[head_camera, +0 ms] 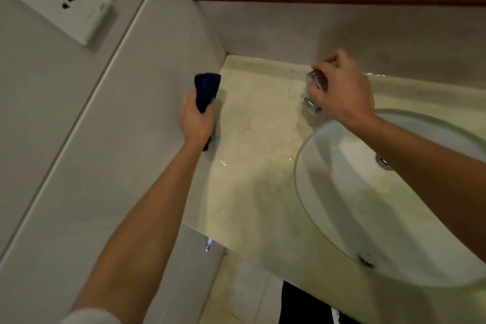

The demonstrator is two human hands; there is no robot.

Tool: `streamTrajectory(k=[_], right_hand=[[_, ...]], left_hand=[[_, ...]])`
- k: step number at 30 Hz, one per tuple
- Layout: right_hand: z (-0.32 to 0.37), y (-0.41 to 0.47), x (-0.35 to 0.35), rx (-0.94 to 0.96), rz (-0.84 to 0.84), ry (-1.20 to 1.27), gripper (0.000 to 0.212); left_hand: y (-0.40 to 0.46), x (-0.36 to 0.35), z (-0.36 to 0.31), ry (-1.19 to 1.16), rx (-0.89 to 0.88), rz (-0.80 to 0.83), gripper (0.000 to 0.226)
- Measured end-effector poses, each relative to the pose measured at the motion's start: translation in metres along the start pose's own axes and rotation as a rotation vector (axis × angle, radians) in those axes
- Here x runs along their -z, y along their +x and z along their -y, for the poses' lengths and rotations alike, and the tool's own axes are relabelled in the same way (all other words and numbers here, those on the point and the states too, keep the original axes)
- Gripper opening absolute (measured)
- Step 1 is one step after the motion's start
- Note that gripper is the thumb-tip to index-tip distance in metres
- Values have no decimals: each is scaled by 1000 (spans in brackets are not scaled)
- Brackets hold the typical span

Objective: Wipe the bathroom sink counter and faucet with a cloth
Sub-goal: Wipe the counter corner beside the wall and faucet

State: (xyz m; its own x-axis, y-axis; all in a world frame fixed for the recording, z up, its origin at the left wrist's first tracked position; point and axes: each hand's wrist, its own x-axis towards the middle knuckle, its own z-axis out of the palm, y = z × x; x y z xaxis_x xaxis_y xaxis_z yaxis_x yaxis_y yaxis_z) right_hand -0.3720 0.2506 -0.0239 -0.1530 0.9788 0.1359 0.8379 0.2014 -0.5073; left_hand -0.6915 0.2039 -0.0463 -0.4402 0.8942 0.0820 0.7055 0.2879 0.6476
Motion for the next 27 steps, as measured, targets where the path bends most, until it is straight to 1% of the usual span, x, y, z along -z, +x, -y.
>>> streamTrajectory(k=[2,4,6,8,10,13,15,20,27], right_hand=[[0,1,-1,-8,0,-3,40],[-1,3,-3,-20,-7,-2,41],[-2,4,-5,-29,-16,0,41],[-3,4,-7,-38,-29,4,40],[-2,5,-9,-49,-30,0,40],[-1,4,-10,-51,-31,-8,41],[-1,4,-10,-48,-29,-15,42],[1,3,-12,-23,-37,-19,42],[-2,1,-10,-11,-51,-8,42]], left_hand=[[49,-22,1,61,-76,6,7],[91,-57,-3,115,-156,54,6],[117,-100,-13,138,-248,173,17],[121,-137,-24,172,-347,317,30],[115,-156,-33,201,-441,365,38],[118,-159,-30,178,-555,400,40],[121,-159,-32,175,-647,454,42],[102,-172,-62,205,-802,564,46],[87,-163,-56,211,-798,541,51]])
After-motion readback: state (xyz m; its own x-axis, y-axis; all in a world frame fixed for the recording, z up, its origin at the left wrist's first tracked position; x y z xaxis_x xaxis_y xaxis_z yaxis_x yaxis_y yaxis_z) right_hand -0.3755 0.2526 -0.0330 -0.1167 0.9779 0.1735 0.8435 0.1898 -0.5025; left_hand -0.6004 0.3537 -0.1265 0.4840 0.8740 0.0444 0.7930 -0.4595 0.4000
